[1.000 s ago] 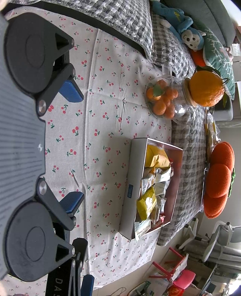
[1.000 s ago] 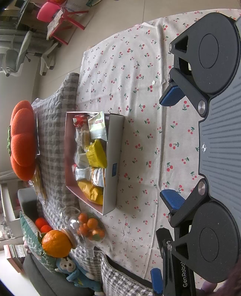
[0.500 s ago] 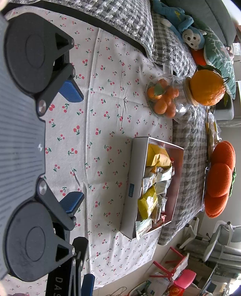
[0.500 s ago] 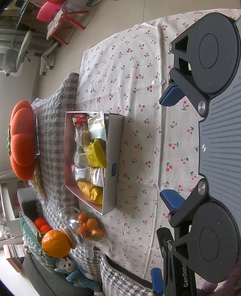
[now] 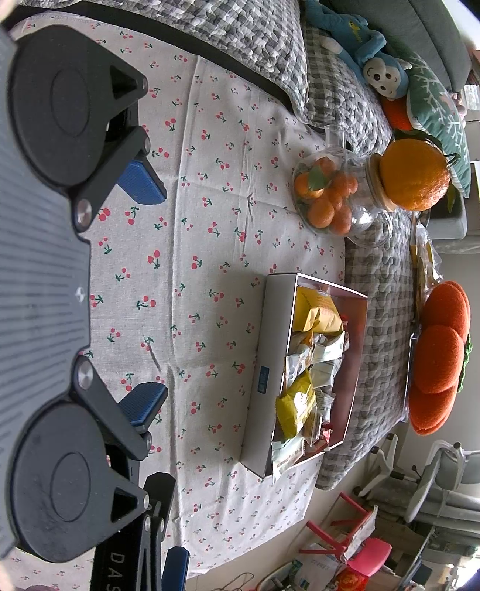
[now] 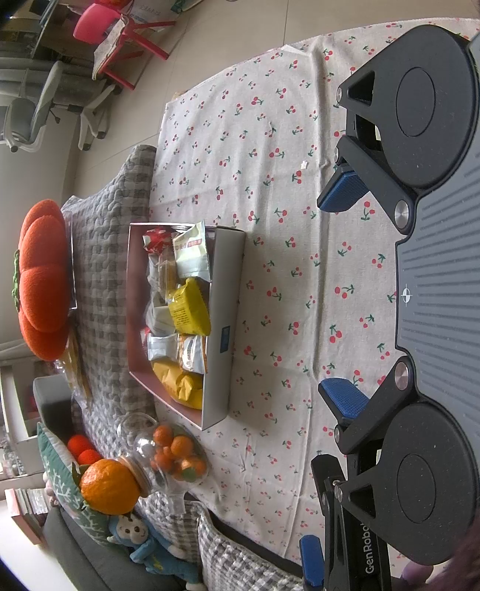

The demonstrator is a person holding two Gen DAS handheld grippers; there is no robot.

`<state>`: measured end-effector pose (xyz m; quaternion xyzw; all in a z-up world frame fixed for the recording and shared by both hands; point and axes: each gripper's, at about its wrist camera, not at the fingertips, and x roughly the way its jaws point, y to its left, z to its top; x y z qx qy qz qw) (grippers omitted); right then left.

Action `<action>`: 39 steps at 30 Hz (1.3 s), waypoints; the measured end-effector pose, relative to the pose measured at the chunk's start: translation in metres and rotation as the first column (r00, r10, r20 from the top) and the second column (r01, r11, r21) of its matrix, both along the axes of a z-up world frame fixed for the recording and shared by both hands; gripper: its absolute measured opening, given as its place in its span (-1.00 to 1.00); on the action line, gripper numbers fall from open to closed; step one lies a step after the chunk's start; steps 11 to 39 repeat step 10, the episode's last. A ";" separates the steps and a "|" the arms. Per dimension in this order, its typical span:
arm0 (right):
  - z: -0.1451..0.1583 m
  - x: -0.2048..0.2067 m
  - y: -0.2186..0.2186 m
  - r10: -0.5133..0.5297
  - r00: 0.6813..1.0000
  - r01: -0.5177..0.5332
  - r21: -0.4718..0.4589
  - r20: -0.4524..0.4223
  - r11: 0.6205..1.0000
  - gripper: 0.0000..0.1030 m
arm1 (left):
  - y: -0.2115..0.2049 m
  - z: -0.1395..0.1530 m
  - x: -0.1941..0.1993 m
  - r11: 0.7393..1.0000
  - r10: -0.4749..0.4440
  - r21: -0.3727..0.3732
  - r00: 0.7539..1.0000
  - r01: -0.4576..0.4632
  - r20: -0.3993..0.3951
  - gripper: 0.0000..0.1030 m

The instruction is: Organize snacks

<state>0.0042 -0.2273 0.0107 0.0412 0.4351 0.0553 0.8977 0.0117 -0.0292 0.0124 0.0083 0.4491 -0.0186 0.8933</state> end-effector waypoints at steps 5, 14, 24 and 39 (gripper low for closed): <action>0.000 0.000 0.000 0.000 1.000 0.000 0.000 0.000 1.000 0.90 | 0.000 -0.002 0.000 1.000 0.000 0.003 1.000 0.000 -0.007 0.99; -0.002 0.000 0.000 0.000 1.000 0.000 -0.003 -0.003 1.000 0.90 | -0.001 -0.007 0.002 1.000 -0.016 0.008 1.000 0.016 -0.023 0.99; -0.002 0.000 0.000 0.000 1.000 0.000 -0.003 -0.003 1.000 0.90 | -0.001 -0.007 0.002 1.000 -0.016 0.008 1.000 0.016 -0.023 0.99; -0.002 0.000 0.000 0.000 1.000 0.000 -0.003 -0.003 1.000 0.90 | -0.001 -0.007 0.002 1.000 -0.016 0.008 1.000 0.016 -0.023 0.99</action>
